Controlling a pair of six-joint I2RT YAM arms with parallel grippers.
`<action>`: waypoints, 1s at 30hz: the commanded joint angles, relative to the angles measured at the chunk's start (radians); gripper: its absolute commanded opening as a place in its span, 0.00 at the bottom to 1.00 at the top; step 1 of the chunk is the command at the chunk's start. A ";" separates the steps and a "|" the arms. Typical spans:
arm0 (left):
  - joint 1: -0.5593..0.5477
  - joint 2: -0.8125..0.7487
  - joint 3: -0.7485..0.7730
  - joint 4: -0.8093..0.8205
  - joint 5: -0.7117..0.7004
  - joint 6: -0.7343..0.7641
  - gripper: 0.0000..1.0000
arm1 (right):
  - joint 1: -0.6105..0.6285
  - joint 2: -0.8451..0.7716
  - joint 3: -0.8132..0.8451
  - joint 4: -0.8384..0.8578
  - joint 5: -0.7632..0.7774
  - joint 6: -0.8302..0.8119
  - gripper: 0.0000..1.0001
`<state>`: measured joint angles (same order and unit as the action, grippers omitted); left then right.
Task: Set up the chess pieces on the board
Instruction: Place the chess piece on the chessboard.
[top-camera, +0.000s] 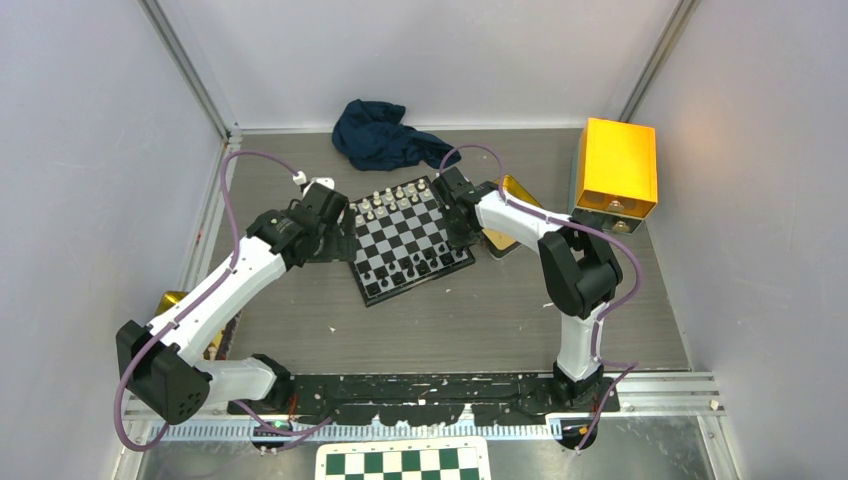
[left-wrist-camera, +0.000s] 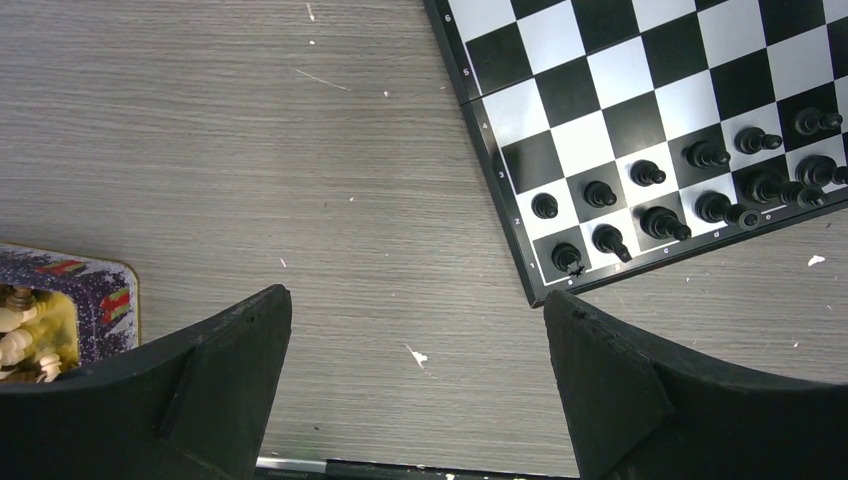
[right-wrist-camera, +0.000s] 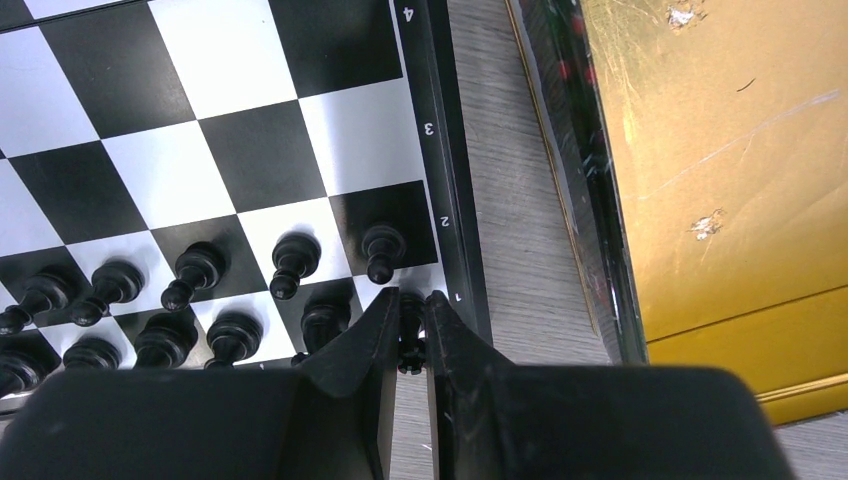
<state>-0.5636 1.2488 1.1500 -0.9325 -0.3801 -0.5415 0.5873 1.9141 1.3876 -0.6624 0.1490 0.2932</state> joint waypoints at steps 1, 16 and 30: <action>-0.005 -0.013 0.027 0.029 0.007 0.000 0.97 | 0.005 -0.005 0.024 -0.013 0.013 -0.004 0.20; -0.005 -0.020 0.022 0.032 0.012 -0.003 0.97 | 0.005 -0.013 0.030 -0.005 -0.001 -0.008 0.29; -0.005 -0.014 0.037 0.035 0.006 0.003 0.97 | 0.004 -0.032 0.079 -0.028 -0.018 -0.022 0.29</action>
<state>-0.5636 1.2488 1.1500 -0.9318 -0.3698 -0.5415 0.5873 1.9141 1.4063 -0.6865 0.1394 0.2859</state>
